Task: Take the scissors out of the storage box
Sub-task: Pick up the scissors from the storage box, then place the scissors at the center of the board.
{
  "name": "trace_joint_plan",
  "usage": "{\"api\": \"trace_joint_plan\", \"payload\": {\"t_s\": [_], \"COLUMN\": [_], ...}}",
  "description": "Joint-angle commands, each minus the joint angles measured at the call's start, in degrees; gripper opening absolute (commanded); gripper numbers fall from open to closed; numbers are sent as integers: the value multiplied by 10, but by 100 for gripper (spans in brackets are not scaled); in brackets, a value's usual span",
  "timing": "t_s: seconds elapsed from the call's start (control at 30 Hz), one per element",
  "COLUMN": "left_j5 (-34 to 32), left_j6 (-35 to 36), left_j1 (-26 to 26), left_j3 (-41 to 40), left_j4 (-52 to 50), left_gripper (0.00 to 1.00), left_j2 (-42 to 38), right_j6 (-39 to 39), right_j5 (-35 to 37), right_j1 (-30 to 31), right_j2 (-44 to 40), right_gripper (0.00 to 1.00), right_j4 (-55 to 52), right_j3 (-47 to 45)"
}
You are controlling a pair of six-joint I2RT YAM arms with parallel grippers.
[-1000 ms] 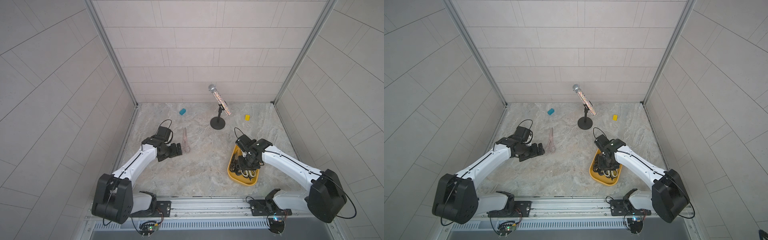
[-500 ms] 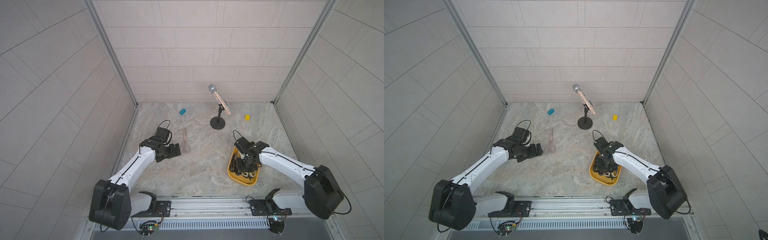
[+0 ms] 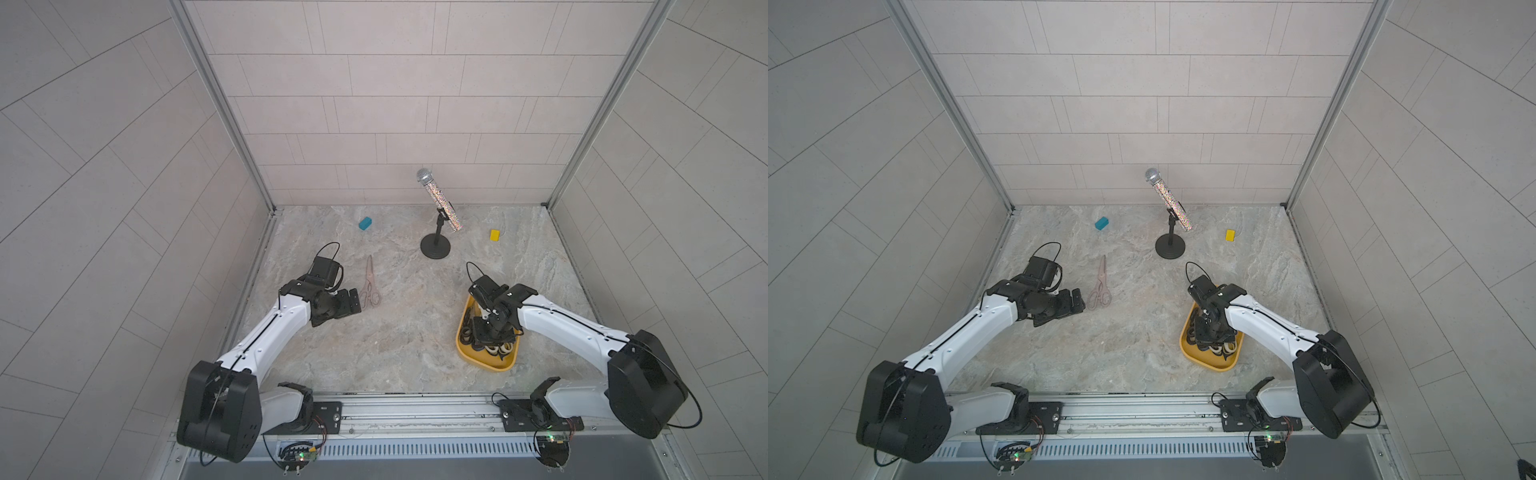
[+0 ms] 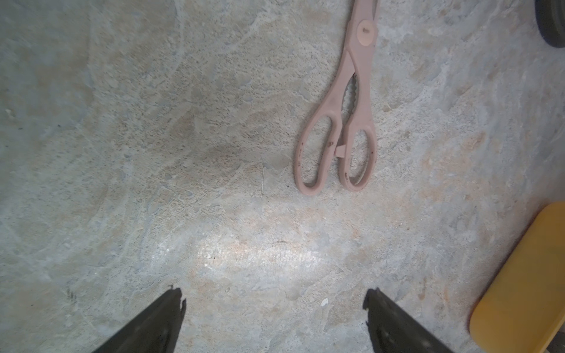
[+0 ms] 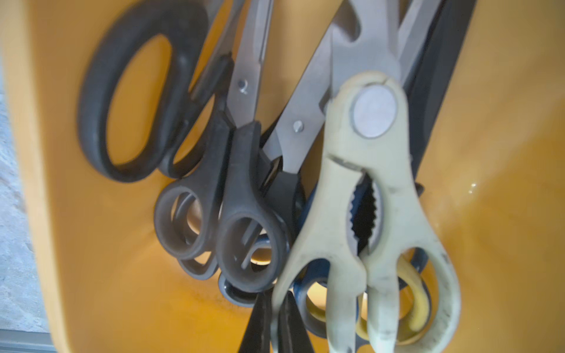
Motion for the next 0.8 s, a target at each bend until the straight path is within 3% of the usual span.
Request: {"api": "trace_joint_plan", "payload": {"t_s": [0.0, 0.3, 0.53, 0.77], "left_j5": [-2, 19, 51, 54], "left_j6": [-4, -16, -50, -40], "left_j1": [-2, 3, 19, 51], "left_j3": [-2, 0, -18, -26], "left_j4": [-1, 41, 76, 68], "left_gripper": [100, 100, 100, 100], "left_j2": [-4, 23, 25, 7], "right_j6": [0, 17, 59, 79], "right_j5": [20, 14, 4, 2], "right_j1": [-1, -2, 30, 81], "right_j2": [-15, -57, -48, 0], "right_gripper": [0, 0, 0, 0], "right_j4": [-42, -113, -88, -34], "right_j3": [25, 99, 149, 207]}}
